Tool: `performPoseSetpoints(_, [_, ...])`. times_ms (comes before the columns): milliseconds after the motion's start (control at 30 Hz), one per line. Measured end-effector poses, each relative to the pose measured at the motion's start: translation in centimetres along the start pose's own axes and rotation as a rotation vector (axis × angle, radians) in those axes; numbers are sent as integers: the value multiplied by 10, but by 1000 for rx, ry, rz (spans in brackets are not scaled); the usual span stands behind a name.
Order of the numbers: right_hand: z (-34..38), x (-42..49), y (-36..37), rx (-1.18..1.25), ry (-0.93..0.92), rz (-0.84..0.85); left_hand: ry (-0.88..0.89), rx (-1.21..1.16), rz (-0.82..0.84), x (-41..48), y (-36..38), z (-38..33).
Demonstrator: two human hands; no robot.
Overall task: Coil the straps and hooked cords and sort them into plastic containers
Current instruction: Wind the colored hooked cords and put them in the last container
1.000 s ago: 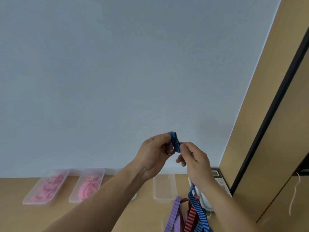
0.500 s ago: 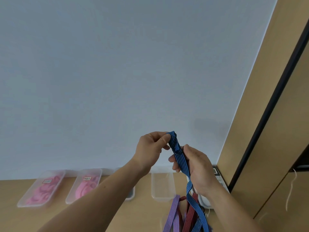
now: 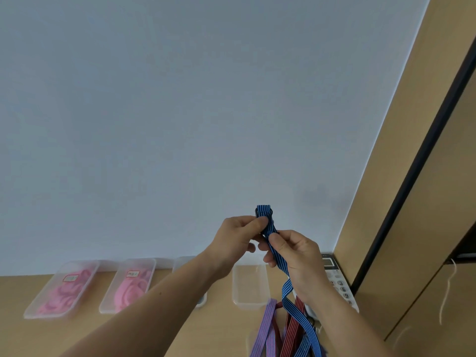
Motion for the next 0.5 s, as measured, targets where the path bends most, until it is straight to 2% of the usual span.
performPoseSetpoints(100, [-5, 1, -3, 17, 29, -46, 27, 66, 21, 1, -2, -1])
performPoseSetpoints(300, [-17, 2, -3, -67, 74, -146, 124, 225, -39, 3, -4, -4])
performPoseSetpoints(500, [-18, 2, 1, -123, 101, -96, 217, 381, -87, 1, -6, -6])
Point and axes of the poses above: each hand's wrist, its own x-axis towards the middle knuckle, its own y-axis out of the palm, z = x × y, the point moved 7 cm from there along x, towards the middle knuckle, and after that the axes turned 8 degrees about y, right-handed, at the moved point
